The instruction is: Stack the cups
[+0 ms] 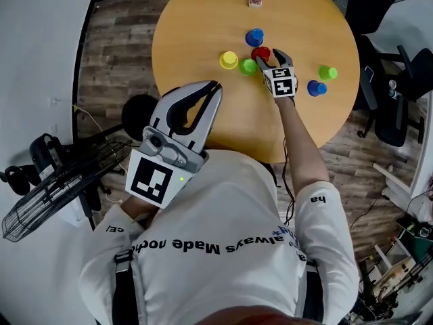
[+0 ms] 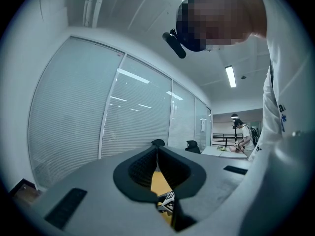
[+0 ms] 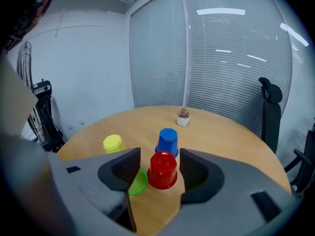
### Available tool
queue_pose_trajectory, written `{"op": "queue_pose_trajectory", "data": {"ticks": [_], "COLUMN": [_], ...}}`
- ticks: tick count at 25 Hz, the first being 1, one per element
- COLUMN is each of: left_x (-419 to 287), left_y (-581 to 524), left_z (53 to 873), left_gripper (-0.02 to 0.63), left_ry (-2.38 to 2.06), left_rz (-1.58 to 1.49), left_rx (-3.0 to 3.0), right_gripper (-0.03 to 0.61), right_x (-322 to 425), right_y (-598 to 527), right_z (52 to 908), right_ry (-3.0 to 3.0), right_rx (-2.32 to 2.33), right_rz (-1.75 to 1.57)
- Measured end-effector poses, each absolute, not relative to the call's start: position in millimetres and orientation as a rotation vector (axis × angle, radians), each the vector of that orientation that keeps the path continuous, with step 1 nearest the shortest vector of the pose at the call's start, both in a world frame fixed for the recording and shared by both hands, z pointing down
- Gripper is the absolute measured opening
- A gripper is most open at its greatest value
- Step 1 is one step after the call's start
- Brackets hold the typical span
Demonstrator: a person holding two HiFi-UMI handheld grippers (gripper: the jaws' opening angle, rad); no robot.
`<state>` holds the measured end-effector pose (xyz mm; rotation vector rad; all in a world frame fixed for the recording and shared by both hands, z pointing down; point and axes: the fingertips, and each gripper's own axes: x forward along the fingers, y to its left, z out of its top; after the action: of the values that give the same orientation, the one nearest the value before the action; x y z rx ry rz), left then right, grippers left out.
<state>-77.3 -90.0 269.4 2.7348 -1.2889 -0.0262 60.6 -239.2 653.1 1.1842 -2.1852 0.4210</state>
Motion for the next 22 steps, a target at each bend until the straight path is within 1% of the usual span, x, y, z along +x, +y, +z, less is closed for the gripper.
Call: {"op": "queue_pose_trajectory", "data": {"ticks": [14, 16, 17, 22], "left_x": [-77, -78, -79, -83], "left_y": [-104, -104, -103, -103], "left_z": [278, 277, 277, 279], "left_gripper": [0.032, 0.032, 0.032, 0.032], "left_ry": [-1.301, -1.303, -1.305, -1.317], "left_rz": [0.004, 0.003, 0.003, 0.008], "left_rx": [2.693, 2.690, 2.690, 2.685], "right_gripper": [0.252, 0.235, 0.214, 0.211], "right_x": [69, 70, 70, 69], "right_y": [-250, -250, -250, -252], "right_z": [685, 687, 688, 686], "right_ry": [-2.140, -2.144, -2.147, -2.151], "right_rx": [1.130, 1.130, 1.131, 1.141], "right_rz": [0.488, 0.497, 0.497, 0.489]}}
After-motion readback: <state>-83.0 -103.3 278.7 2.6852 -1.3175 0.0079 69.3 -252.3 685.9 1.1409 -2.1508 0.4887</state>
